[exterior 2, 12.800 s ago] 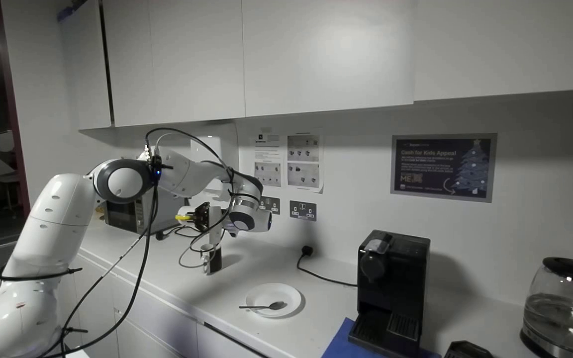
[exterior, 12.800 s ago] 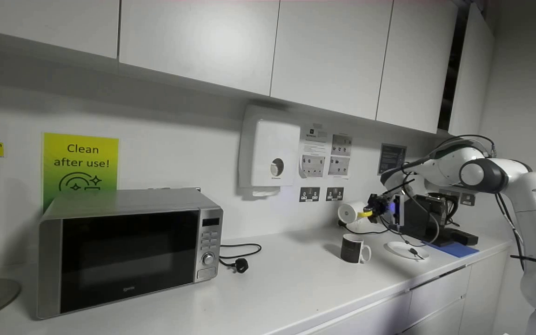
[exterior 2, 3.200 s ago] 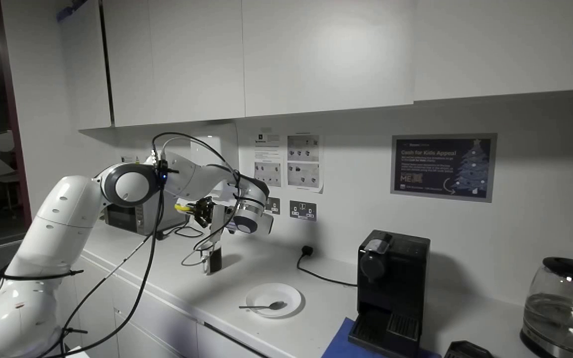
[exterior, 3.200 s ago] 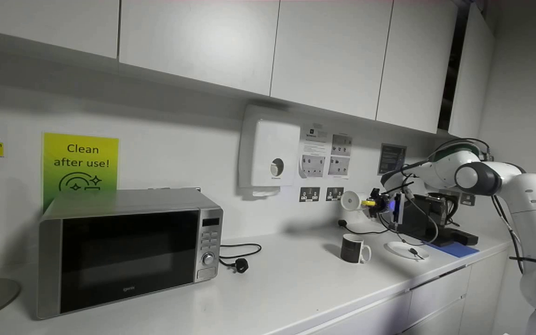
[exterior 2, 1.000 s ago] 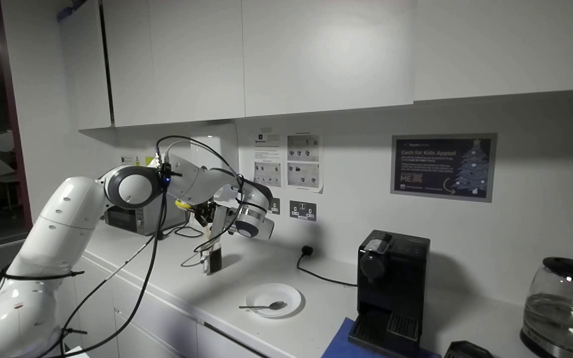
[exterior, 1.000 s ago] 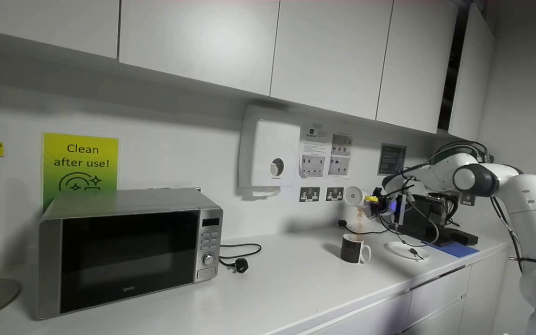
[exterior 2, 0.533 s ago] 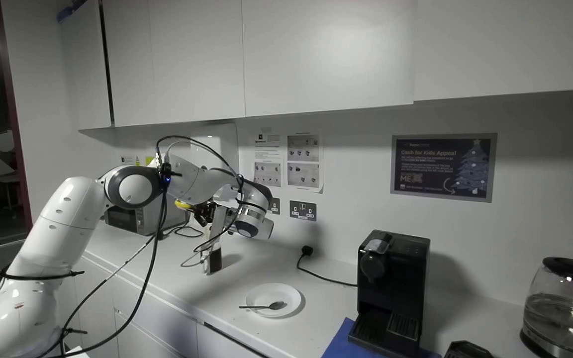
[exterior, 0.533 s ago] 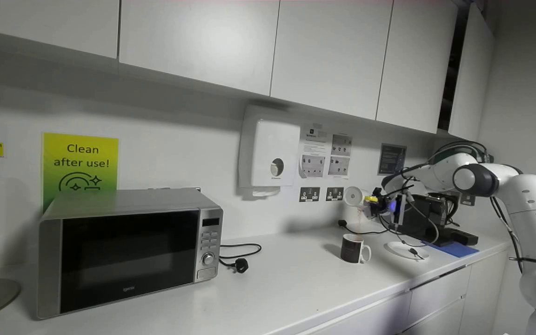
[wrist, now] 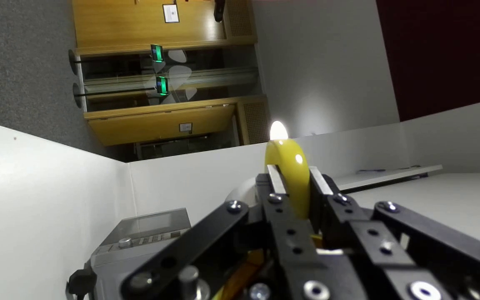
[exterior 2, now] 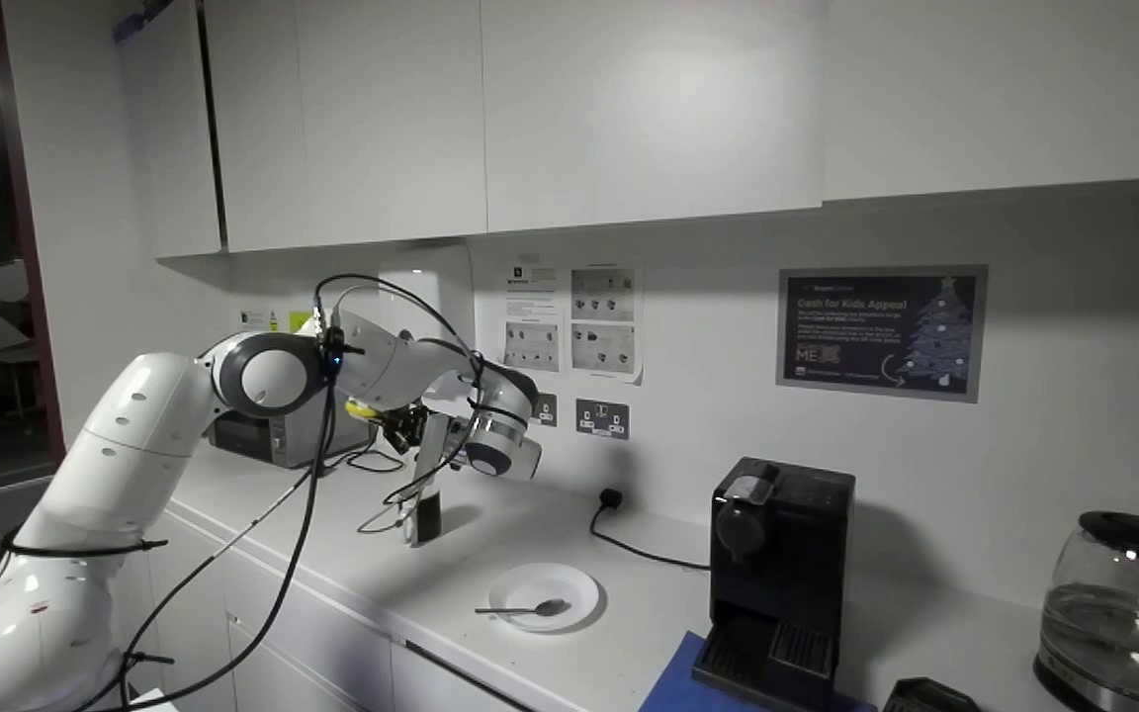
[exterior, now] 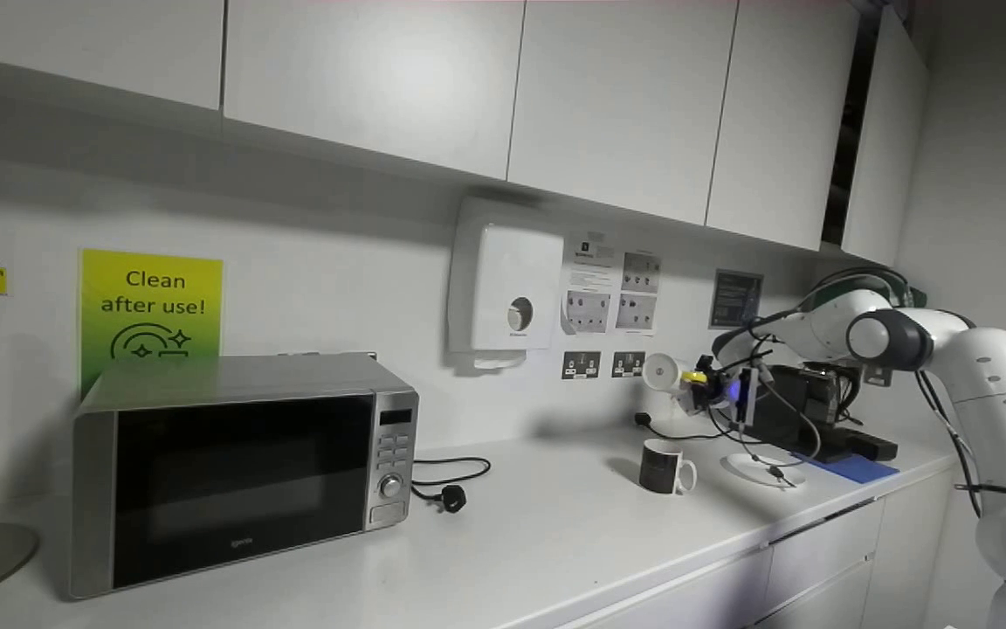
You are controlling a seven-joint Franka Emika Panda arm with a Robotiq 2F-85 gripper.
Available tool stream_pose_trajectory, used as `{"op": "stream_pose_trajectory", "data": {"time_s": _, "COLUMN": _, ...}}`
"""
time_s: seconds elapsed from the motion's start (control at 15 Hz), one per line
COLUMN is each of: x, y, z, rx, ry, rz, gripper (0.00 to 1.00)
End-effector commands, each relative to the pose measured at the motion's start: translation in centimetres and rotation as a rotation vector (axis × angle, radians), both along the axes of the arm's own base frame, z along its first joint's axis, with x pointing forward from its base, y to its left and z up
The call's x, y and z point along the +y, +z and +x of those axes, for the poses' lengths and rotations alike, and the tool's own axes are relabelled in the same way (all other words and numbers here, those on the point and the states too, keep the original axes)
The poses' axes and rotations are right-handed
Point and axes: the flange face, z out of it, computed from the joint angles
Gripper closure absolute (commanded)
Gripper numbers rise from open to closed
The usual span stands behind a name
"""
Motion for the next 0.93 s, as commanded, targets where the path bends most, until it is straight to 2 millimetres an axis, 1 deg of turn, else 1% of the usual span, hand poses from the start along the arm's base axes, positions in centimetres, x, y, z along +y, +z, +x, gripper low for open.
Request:
{"op": "stream_pose_trajectory", "data": {"time_s": 0.0, "x": -0.18, "y": 0.94, "z": 0.5, "rx": 0.002, "ry": 0.034, "rz": 0.044, "gripper": 0.95}}
{"op": "stream_pose_trajectory", "data": {"time_s": 0.87, "x": 0.08, "y": 0.29, "z": 0.61, "rx": 0.017, "ry": 0.043, "rz": 0.05, "gripper": 0.95}}
